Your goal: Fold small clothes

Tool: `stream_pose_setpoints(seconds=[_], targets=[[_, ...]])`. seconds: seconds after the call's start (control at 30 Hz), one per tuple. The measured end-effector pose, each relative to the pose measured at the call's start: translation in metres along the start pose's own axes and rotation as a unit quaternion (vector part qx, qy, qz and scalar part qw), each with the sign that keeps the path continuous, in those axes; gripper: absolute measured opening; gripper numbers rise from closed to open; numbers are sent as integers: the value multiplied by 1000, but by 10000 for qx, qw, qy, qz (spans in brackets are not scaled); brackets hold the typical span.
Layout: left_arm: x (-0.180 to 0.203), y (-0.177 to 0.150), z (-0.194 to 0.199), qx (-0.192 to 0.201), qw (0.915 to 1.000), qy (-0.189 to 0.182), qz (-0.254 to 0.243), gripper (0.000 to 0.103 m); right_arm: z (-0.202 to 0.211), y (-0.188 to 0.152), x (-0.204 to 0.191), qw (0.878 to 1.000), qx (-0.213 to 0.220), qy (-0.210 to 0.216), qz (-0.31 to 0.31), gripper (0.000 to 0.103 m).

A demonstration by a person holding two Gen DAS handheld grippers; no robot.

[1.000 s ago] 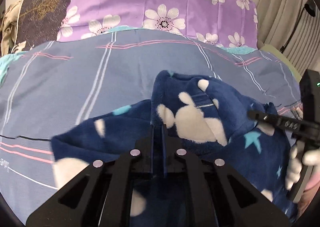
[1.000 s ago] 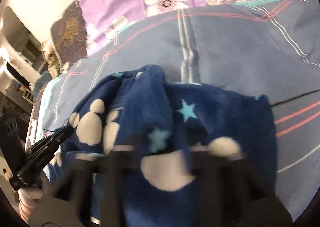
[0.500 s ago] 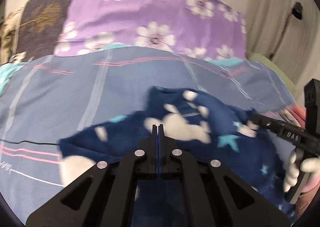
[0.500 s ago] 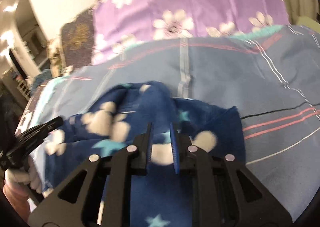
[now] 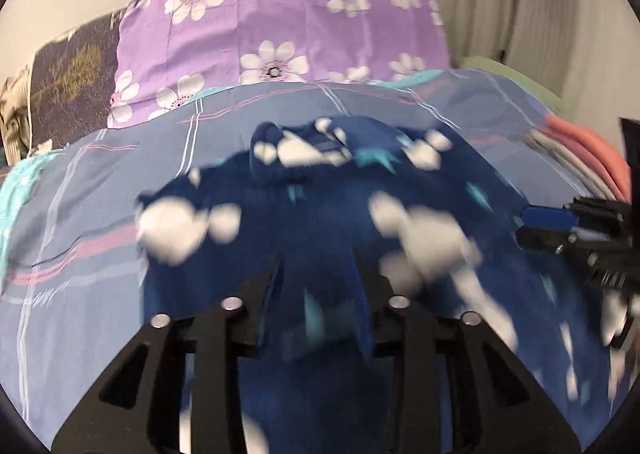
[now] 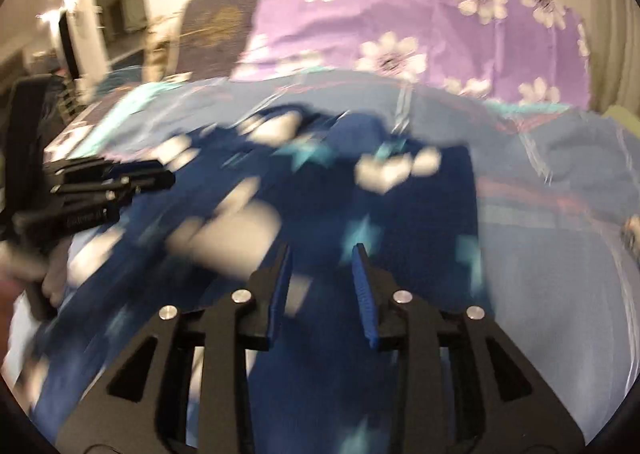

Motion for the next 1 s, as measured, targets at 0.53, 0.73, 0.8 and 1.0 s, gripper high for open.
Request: stream_pose_setpoints(seconds=[0.53, 0.73, 0.8, 1.0], targets=[[-17, -159, 119, -82, 9941, 788, 734, 63, 101, -178, -157, 9362, -1421, 3049, -1015, 42], [-35, -194, 128, -286, 9880, 776, 1308, 63, 124, -147, -194, 9328, -768, 3468, -607, 7], [-38, -206, 128, -366, 9857, 622, 1520, 63, 128, -142, -184, 9429, -665, 3214, -563, 7], [-29, -224, 135, -335, 9839, 162, 1747, 63, 104, -187, -148, 9539, -1247, 2540, -1002, 7]])
Point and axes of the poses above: each gripper's, at about its wrist camera, not at the fingertips, and z roughly against the way its jaws point, x to its right, y to its top, the point moved 10 cm from there along -z, roughly the way its jaws point, and after that the axes turned 2 degrees about -y, right-handed, at the moved point
